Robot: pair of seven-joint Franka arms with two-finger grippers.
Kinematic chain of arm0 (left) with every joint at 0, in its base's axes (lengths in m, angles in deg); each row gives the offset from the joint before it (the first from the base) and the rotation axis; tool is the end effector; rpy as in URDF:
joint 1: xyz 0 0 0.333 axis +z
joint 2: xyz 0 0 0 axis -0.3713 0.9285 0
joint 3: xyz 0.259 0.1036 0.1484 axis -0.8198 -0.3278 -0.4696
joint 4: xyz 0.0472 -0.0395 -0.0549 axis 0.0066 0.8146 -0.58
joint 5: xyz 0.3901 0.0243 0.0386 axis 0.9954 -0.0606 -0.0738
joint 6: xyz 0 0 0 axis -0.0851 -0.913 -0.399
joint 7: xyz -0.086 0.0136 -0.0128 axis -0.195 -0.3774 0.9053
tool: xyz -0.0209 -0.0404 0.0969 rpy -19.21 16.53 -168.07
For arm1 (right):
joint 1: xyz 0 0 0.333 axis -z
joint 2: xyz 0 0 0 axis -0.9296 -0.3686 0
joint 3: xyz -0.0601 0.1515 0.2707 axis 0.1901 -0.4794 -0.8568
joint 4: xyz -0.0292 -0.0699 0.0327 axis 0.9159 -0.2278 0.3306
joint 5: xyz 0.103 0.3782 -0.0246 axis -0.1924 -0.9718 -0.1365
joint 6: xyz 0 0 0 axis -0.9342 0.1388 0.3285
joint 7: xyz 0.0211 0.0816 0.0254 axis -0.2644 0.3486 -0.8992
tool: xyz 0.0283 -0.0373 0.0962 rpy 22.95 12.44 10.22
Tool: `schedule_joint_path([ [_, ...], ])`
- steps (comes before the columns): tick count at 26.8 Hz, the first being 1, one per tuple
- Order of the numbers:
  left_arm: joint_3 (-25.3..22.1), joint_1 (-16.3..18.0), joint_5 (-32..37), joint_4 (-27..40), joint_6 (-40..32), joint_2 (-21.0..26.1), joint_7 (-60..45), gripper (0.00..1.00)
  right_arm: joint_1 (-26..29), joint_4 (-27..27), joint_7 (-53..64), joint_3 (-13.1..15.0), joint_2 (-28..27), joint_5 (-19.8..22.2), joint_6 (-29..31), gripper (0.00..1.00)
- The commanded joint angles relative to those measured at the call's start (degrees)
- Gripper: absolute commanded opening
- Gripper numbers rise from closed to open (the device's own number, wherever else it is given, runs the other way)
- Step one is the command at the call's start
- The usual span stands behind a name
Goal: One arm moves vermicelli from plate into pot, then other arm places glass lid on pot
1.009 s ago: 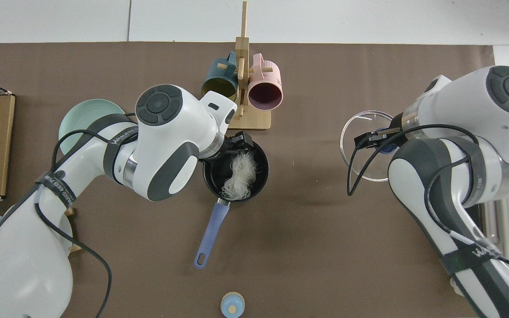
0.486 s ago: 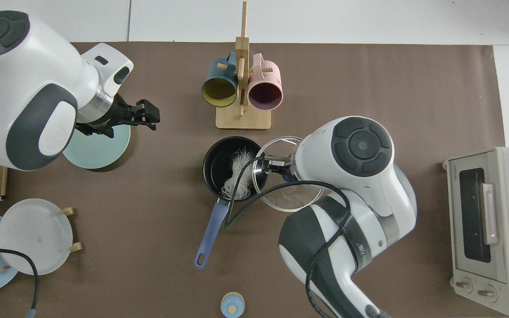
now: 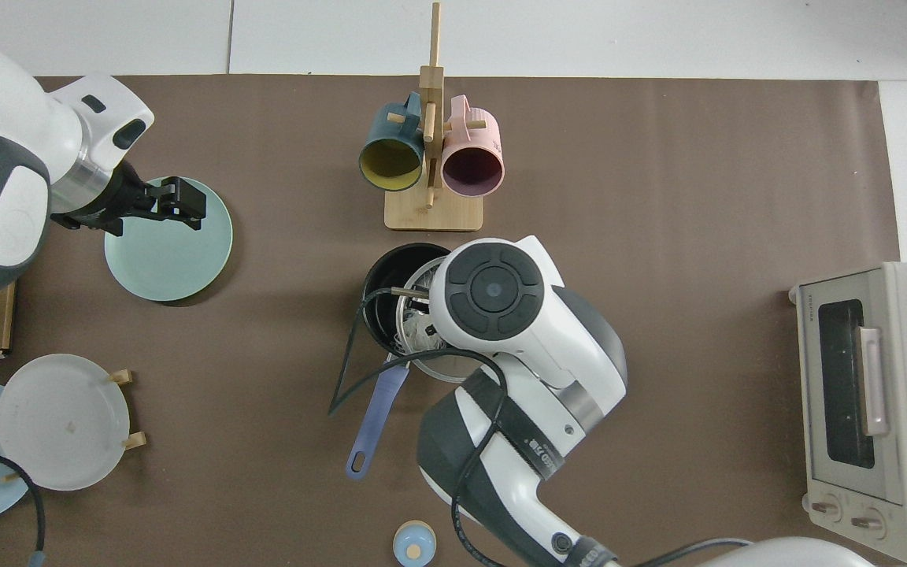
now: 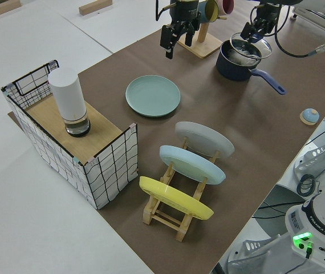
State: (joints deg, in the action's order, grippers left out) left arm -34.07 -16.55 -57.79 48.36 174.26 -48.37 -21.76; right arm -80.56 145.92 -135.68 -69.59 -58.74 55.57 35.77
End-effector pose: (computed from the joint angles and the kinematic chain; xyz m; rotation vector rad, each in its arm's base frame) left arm 0.6266 -0.0099 0.5063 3.1344 -0.0568 -0.1166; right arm 0.5533 0.4053 0.4024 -3.0686 0.5189 -0.0983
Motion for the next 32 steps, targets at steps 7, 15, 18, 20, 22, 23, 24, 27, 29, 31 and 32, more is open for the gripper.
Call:
schedule_joint_path([
  [7, -5.42, -3.84, -3.21, 18.99, 9.36, -12.3, 3.47, 1.0, -0.64, -6.24, -3.35, -0.87, -5.35, 3.33, 0.01, 0.0],
  [15, -5.68, -3.66, -2.5, 18.3, 9.46, -11.95, 3.3, 1.0, -1.25, -7.03, -3.79, -0.87, -6.4, 4.65, 0.1, 0.0],
  [18, -5.51, -3.84, -2.42, 17.42, 9.46, -11.42, 3.38, 1.0, -1.34, -6.94, -4.93, -0.87, -7.11, 5.88, 0.1, 0.0],
  [20, -5.42, -4.19, -2.41, 17.33, 9.37, -11.42, 3.3, 1.0, -1.34, -6.86, -5.28, -0.96, -7.19, 6.76, 0.01, 0.0],
  [22, -5.42, -4.63, -2.41, 17.24, 8.94, -11.68, 3.12, 1.0, -1.34, -6.77, -5.37, -0.96, -7.2, 7.2, -0.42, 0.0],
  [23, -5.33, -4.63, -2.5, 16.63, 8.24, -12.21, 3.03, 1.0, -1.34, -6.77, -5.37, -0.96, -7.11, 7.2, -0.6, 0.0],
  [24, -5.42, -4.63, -2.5, 15.75, 7.1, -12.65, 3.03, 1.0, -1.43, -6.77, -5.46, -0.96, -7.11, 7.11, -0.69, 0.0],
  [27, -5.68, -4.54, -2.5, 11.28, 0.52, -15.11, 3.03, 1.0, -1.52, -6.68, -5.55, -0.96, -7.11, 7.11, -0.86, 0.0],
  [29, -5.68, -4.54, -2.5, 8.72, -3.18, -15.38, 3.03, 1.0, -1.61, -6.5, -5.72, -0.96, -7.11, 7.11, -0.86, 0.0],
  [31, -5.51, -4.63, -2.41, 7.23, -5.03, -15.38, 3.12, 1.0, -1.69, -6.42, -6.25, -1.05, -7.19, 7.11, -0.78, 0.0],
  [32, -5.51, -4.63, -2.41, 6.78, -5.74, -15.46, 3.12, 1.0, -1.69, -6.42, -6.34, -1.13, -7.2, 7.11, -0.86, 0.0],
])
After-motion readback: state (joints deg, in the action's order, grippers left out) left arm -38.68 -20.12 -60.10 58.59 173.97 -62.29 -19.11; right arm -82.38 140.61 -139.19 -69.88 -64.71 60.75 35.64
